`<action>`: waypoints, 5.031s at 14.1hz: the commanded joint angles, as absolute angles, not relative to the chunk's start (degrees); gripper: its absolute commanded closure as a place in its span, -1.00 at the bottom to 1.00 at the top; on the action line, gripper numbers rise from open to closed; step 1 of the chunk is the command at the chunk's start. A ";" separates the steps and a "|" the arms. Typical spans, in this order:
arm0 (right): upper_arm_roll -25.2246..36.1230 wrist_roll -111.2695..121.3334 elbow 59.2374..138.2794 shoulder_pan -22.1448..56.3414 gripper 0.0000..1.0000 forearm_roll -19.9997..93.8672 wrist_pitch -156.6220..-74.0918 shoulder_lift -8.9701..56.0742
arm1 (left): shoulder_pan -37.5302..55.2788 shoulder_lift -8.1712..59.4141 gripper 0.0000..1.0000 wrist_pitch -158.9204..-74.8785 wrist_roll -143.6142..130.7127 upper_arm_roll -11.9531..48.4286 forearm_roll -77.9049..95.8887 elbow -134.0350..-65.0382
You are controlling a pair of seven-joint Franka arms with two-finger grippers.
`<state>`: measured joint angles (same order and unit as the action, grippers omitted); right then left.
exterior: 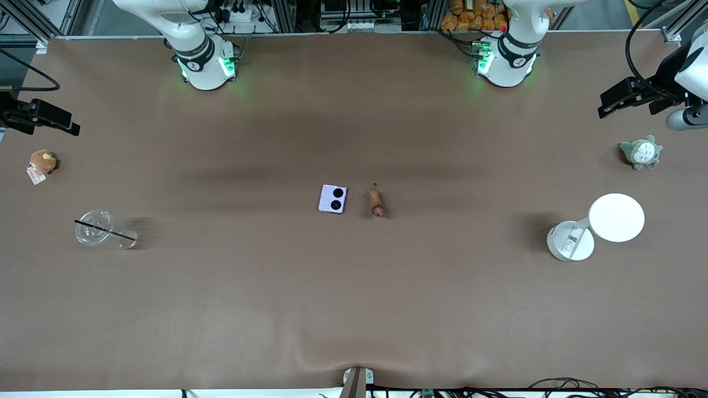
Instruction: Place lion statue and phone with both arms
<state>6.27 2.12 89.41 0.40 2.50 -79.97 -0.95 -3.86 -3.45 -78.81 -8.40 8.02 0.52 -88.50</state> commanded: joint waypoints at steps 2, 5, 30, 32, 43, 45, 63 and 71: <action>6.42 1.05 88.86 0.70 -1.00 3.08 -79.28 -1.23 | -4.04 -2.37 -1.00 -77.17 -8.09 8.09 1.67 -86.84; 6.50 1.05 88.94 0.53 -1.00 3.08 -79.19 -1.23 | -3.96 -2.37 -1.00 -77.08 -8.35 8.09 1.67 -87.10; 6.59 1.14 88.95 0.18 -1.00 3.08 -79.19 -1.23 | -3.69 0.96 -1.00 -75.59 -11.60 12.91 1.58 -87.28; 6.59 1.05 88.95 0.26 -1.00 3.08 -79.19 -1.23 | -3.60 1.93 -1.00 -75.67 -13.61 14.41 1.58 -87.10; 6.68 1.05 88.86 0.18 -1.00 3.08 -79.10 -1.23 | 2.88 16.15 -1.00 -82.85 -22.22 19.34 1.50 -86.48; 6.68 1.05 88.86 0.18 -1.00 3.08 -79.19 -1.23 | 6.05 19.32 -1.00 -88.65 -28.70 19.34 1.32 -86.48; 6.59 1.05 88.95 0.53 -1.00 3.08 -79.28 -1.05 | 23.54 39.45 -1.00 -123.03 -54.05 18.46 -1.93 -86.04; 6.42 -2.36 88.86 7.19 -1.00 3.34 -81.29 1.57 | 29.44 44.12 -0.58 -127.71 -55.46 13.54 -2.64 -86.40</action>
